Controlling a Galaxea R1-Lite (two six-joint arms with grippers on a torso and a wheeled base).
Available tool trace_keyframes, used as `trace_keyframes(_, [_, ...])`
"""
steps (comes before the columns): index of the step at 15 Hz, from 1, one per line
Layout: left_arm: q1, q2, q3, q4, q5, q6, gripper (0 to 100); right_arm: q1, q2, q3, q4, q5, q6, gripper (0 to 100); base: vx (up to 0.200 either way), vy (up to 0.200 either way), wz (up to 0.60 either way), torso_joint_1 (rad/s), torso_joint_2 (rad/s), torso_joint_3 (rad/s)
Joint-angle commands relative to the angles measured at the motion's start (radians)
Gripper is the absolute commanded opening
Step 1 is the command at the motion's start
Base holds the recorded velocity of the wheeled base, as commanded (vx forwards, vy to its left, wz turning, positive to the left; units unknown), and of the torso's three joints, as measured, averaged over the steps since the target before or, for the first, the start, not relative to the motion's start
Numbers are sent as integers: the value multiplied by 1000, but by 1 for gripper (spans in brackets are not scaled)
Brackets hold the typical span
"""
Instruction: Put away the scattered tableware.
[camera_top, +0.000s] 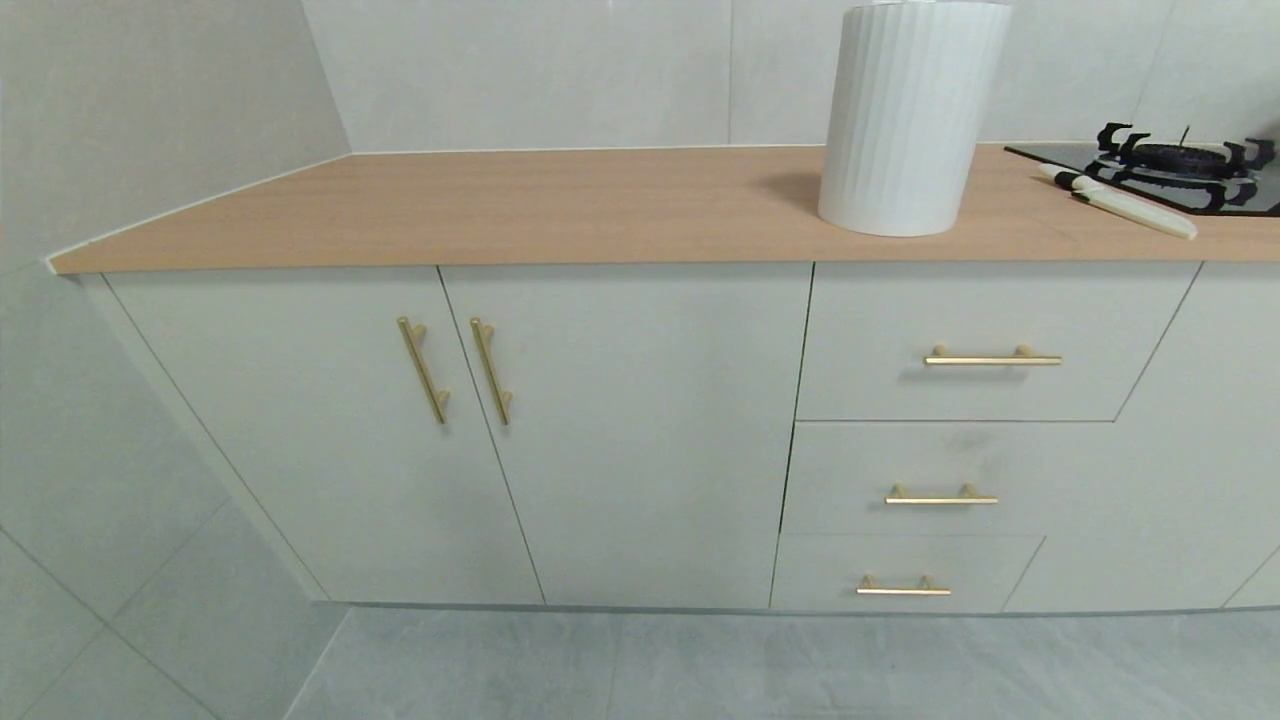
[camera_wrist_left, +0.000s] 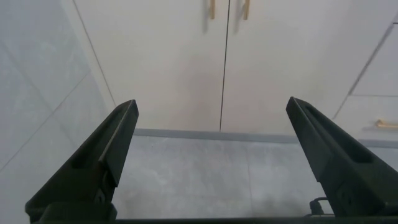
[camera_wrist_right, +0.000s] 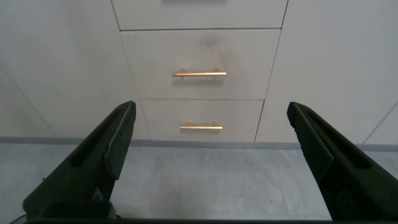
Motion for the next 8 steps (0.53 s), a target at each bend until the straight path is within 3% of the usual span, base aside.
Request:
trace_keyframes(1, [0, 2, 0, -2, 0, 0, 100, 1, 2, 0, 0, 1, 1, 100, 200, 0, 0, 2, 2, 2])
trace_keyframes(5, [0, 2, 0, -2, 0, -4, 100, 1, 2, 0, 0, 1, 1, 100, 200, 0, 0, 6, 0, 2])
trace_keyframes(8, [0, 2, 0, -2, 0, -6, 100, 1, 2, 0, 0, 1, 1, 100, 0, 0, 0, 0, 0, 0])
